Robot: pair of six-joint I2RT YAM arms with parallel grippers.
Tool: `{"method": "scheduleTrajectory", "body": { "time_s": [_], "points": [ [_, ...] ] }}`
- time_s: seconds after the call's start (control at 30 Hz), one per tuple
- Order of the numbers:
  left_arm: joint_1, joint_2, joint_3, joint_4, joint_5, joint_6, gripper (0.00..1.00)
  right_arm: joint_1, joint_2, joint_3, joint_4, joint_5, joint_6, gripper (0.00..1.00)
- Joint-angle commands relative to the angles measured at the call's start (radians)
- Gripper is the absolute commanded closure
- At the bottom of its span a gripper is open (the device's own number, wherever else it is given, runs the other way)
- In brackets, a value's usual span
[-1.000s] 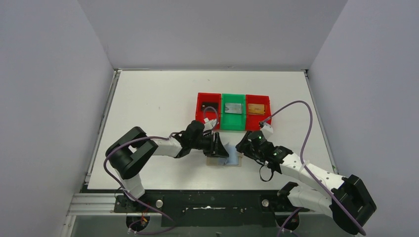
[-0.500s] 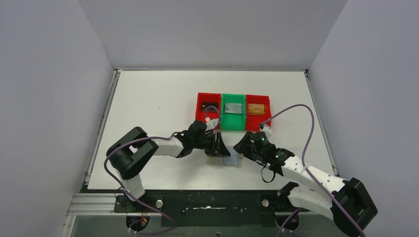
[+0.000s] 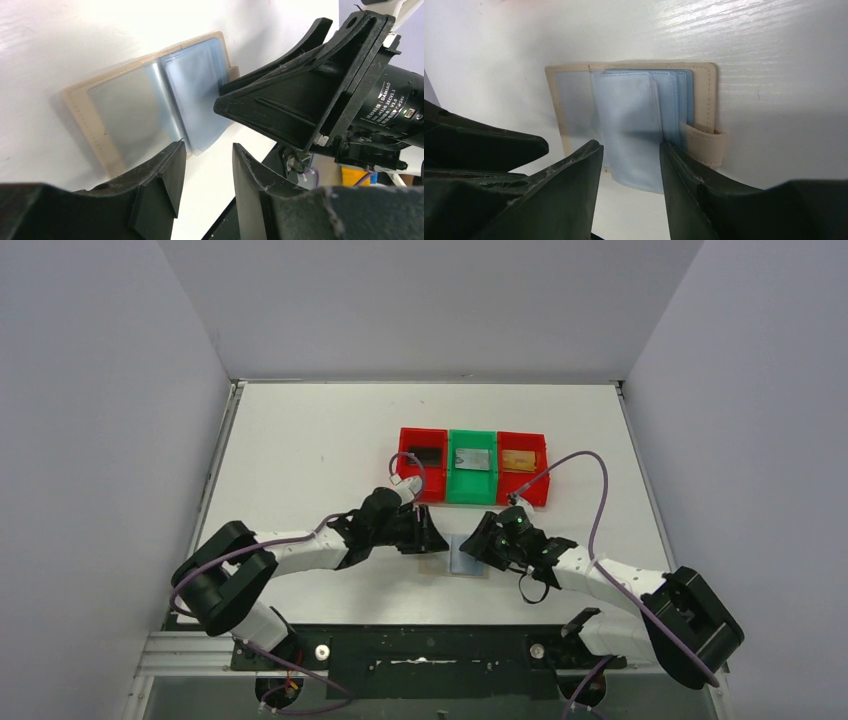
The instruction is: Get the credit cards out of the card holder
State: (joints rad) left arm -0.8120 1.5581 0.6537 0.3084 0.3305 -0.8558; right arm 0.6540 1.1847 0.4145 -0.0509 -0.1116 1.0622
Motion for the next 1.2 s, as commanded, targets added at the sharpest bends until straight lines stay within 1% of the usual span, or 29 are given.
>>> {"method": "scheduleTrajectory", "body": {
  "time_s": [0.0,0.17,0.33,0.4,0.57,0.7,0.77,0.83,0.93,1.03,1.1,1.17],
  "points": [
    [0.018,-0.082,-0.042,-0.036,-0.085,0.024,0.61,0.001,0.018,0.017,0.068,-0.008,0.006,0.53],
    [0.027,-0.075,-0.101,-0.033,-0.097,0.007,0.59,0.012,0.062,0.042,0.093,-0.04,-0.009,0.56],
    [0.018,-0.047,-0.15,0.023,-0.08,-0.029,0.59,0.036,0.089,0.087,0.072,-0.029,-0.021,0.63],
    [0.015,-0.049,-0.166,0.044,-0.076,-0.039,0.59,0.046,0.098,0.103,0.065,-0.022,-0.025,0.63],
    [0.013,-0.05,-0.172,0.052,-0.072,-0.04,0.61,0.081,0.14,0.171,-0.028,0.038,-0.043,0.63],
    [0.01,-0.061,-0.175,0.054,-0.076,-0.043,0.61,0.113,0.173,0.214,-0.021,0.031,-0.061,0.61],
    [0.01,-0.079,-0.184,0.055,-0.09,-0.047,0.61,0.118,0.202,0.231,0.012,0.002,-0.071,0.59],
    [0.009,-0.118,-0.201,0.046,-0.126,-0.059,0.61,0.122,0.248,0.259,0.033,-0.04,-0.083,0.59],
    [0.008,-0.221,-0.241,-0.006,-0.231,-0.094,0.61,0.148,0.328,0.326,0.03,-0.063,-0.113,0.59],
    [0.008,-0.396,-0.297,-0.09,-0.351,-0.149,0.61,0.179,0.401,0.415,-0.005,-0.078,-0.148,0.59],
    [0.006,-0.513,-0.327,-0.139,-0.427,-0.178,0.61,0.19,0.402,0.437,-0.011,-0.074,-0.164,0.57],
    [0.011,-0.614,-0.343,-0.196,-0.472,-0.189,0.6,0.193,0.376,0.436,0.01,-0.088,-0.179,0.53]
  ]
}}
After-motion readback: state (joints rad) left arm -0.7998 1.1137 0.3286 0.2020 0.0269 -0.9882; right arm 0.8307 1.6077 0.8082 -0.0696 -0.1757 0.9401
